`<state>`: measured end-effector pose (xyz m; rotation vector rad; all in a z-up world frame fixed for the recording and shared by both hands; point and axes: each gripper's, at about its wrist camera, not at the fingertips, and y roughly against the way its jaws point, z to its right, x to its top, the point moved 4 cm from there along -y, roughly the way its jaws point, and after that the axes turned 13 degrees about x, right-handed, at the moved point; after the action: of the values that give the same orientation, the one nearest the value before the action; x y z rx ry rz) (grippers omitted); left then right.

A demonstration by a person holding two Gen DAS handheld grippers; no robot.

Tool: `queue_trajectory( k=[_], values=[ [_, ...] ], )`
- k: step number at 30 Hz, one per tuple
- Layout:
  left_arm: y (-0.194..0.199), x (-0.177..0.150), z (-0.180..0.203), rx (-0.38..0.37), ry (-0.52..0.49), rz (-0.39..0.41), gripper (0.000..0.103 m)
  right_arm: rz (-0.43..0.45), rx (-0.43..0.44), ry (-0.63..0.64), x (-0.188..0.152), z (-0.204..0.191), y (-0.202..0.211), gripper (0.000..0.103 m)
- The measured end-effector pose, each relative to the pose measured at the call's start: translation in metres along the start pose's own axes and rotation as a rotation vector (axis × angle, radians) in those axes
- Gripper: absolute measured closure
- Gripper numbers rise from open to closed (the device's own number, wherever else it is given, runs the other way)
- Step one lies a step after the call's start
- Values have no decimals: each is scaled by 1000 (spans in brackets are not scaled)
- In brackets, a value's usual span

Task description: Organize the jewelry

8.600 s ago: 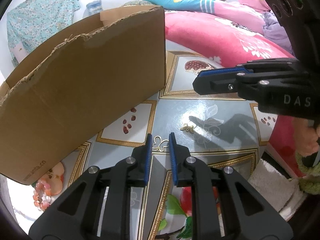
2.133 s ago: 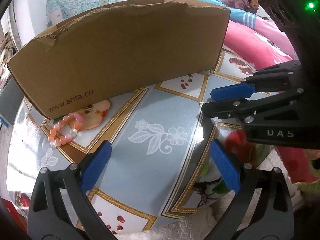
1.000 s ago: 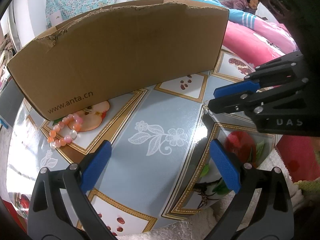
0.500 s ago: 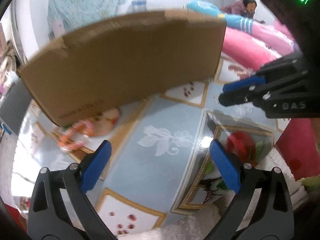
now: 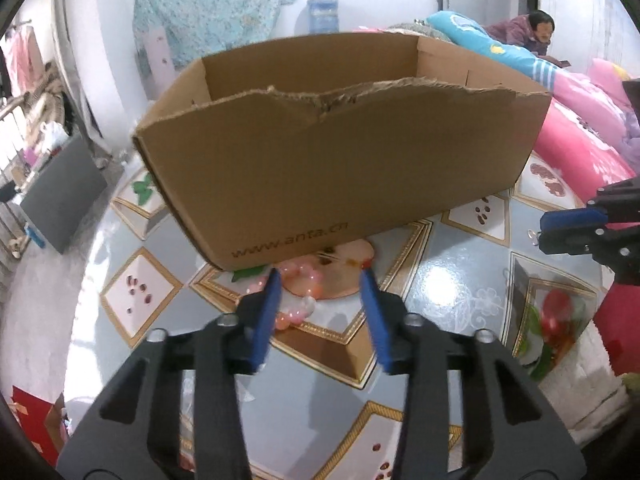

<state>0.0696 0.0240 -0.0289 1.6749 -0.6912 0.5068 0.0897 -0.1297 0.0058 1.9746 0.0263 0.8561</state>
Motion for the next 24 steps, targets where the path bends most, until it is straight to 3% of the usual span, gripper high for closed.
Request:
queue_trajectory(
  k=[6, 11, 19, 24],
  values=[
    [-13, -3, 3, 5, -31, -47, 79, 20, 6, 5, 3, -2, 2, 86],
    [-21, -3, -3, 6, 6, -83, 95, 47, 6, 6, 3, -5, 9, 86],
    [-3, -6, -22, -5, 48, -49, 95, 109, 0, 31, 10, -12, 26, 86],
    [36, 8, -43, -54, 118, 23, 95, 176, -3, 75, 27, -16, 44, 86]
  ],
)
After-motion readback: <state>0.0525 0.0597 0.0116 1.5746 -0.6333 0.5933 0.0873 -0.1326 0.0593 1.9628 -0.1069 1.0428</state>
